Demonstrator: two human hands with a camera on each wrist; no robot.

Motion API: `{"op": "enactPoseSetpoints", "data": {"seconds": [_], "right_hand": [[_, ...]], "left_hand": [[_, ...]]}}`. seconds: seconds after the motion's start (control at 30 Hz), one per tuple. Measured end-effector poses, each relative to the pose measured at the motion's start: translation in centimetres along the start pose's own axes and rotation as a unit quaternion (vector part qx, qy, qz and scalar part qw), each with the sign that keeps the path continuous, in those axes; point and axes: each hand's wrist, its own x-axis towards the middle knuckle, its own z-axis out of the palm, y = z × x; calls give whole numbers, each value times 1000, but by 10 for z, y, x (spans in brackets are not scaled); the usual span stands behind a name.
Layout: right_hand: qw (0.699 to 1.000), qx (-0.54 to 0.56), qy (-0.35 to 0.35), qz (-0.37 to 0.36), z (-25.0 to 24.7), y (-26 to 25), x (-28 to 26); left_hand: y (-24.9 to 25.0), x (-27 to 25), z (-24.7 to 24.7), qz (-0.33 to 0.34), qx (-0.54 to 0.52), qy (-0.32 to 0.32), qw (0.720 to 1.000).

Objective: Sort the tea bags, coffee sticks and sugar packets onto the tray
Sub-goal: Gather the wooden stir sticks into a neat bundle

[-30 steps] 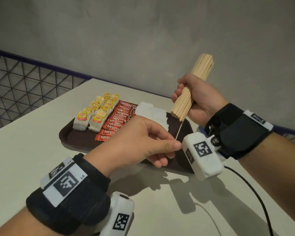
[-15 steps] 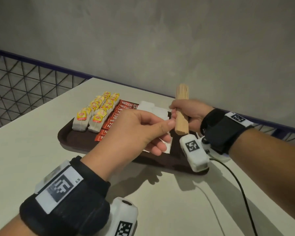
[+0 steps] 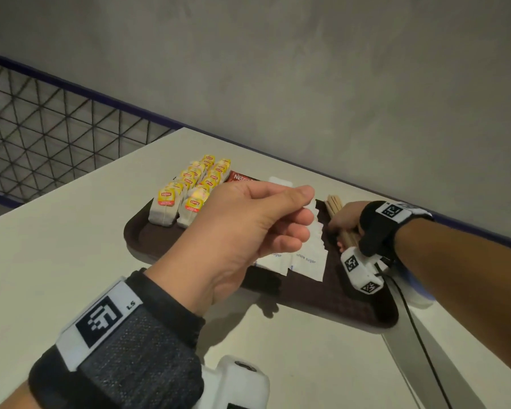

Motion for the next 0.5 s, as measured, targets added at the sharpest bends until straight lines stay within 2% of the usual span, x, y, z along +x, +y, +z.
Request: {"op": "enactPoseSetpoints", "data": {"seconds": [0.2, 0.3, 0.4, 0.5], "right_hand": [[1000, -15, 14, -14, 7, 4, -1], [999, 19, 24, -33, 6, -3, -10], [999, -32, 27, -30, 1, -6, -17], [998, -38, 34, -36, -5, -2, -20]], "left_hand": [[-1, 2, -1, 7, 4, 13, 1000], [-2, 1, 0, 5, 9, 13, 1000], [-3, 2, -1, 3, 7, 23, 1000], [-3, 3, -3, 3, 5, 30, 1000]]}}
